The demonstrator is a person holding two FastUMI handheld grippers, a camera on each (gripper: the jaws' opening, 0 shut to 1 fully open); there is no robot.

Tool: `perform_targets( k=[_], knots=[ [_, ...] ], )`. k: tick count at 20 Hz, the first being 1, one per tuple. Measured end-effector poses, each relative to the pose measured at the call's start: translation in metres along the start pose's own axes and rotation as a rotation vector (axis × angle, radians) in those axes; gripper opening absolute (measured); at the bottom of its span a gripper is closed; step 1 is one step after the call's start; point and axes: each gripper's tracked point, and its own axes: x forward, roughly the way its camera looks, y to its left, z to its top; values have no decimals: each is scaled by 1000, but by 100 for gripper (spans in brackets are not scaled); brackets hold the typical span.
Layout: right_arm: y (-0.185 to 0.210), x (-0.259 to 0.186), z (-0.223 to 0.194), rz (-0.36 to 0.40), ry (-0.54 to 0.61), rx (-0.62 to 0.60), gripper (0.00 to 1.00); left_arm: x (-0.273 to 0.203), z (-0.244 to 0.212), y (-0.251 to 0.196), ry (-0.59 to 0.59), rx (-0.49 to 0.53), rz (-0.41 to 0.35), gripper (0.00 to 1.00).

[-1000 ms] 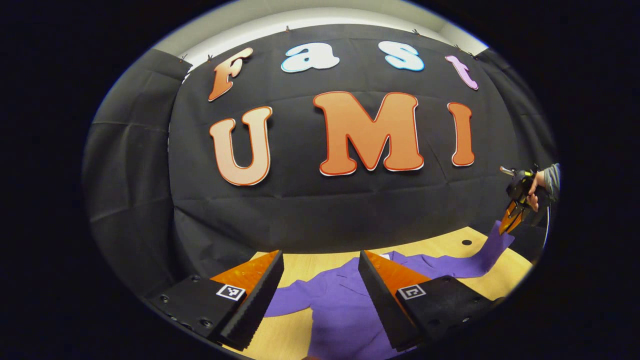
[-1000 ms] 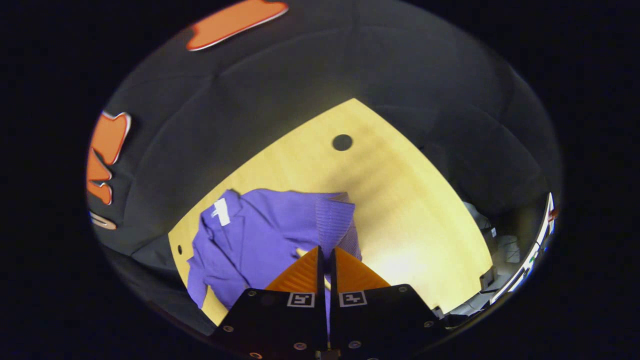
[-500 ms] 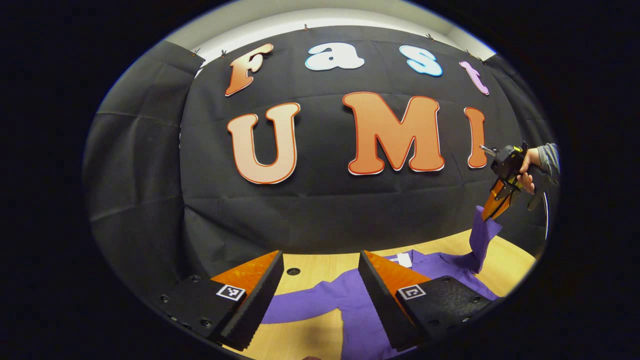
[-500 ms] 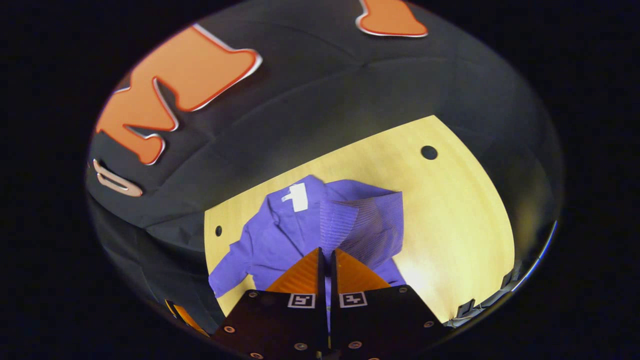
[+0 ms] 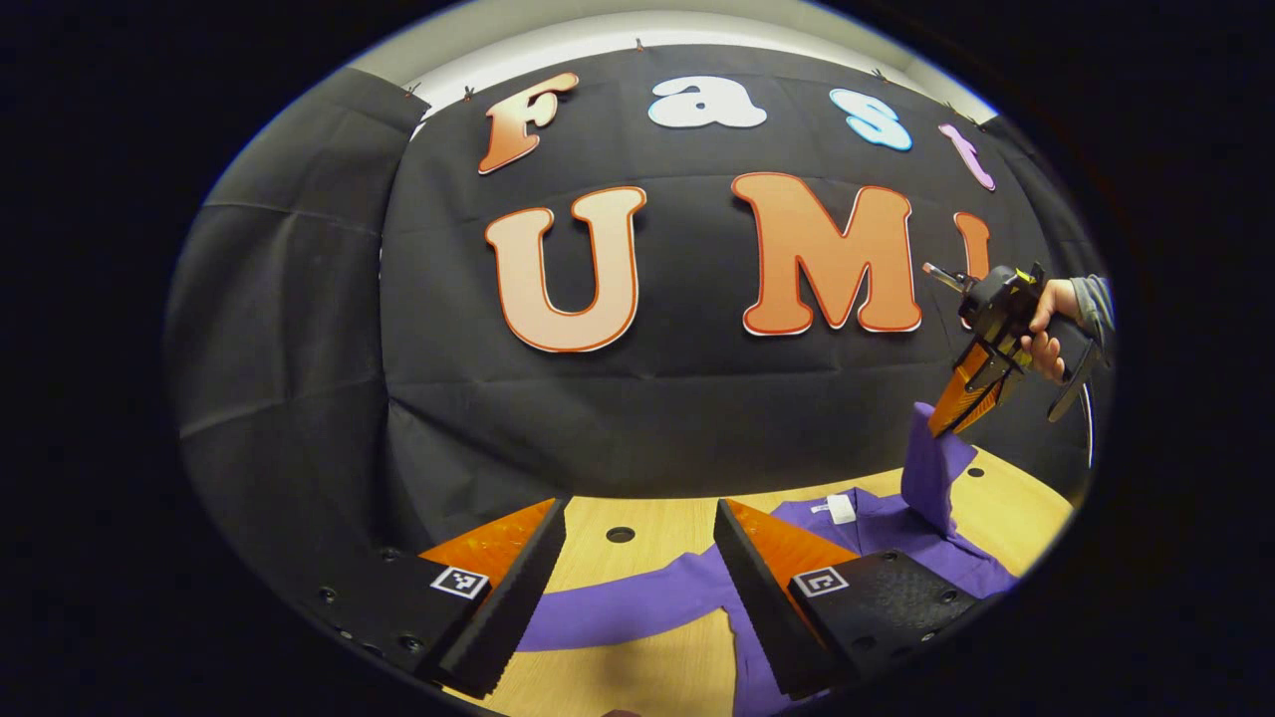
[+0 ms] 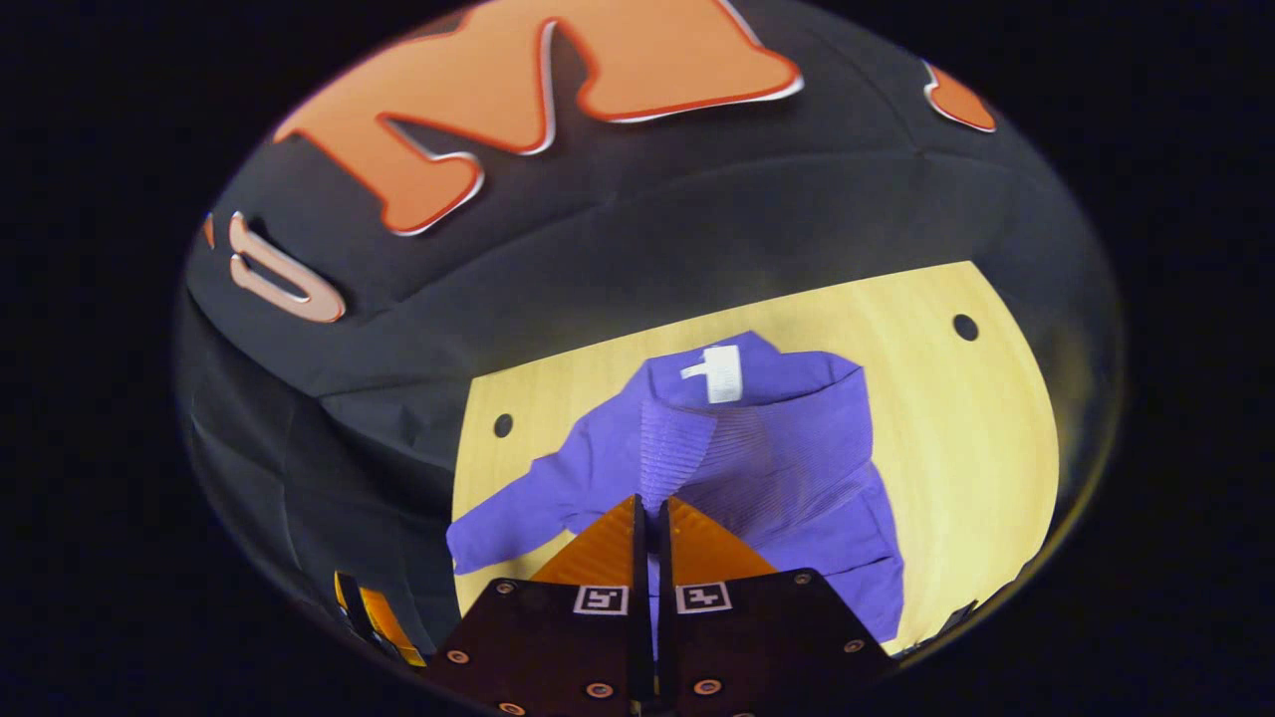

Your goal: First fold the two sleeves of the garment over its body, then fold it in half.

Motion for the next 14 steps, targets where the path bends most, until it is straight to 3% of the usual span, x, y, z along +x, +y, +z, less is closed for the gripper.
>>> perform_targets(
  k=[14],
  knots=[
    [90, 87, -62, 95, 134, -13, 7, 5, -39, 61, 83, -18, 80, 95]
  ],
)
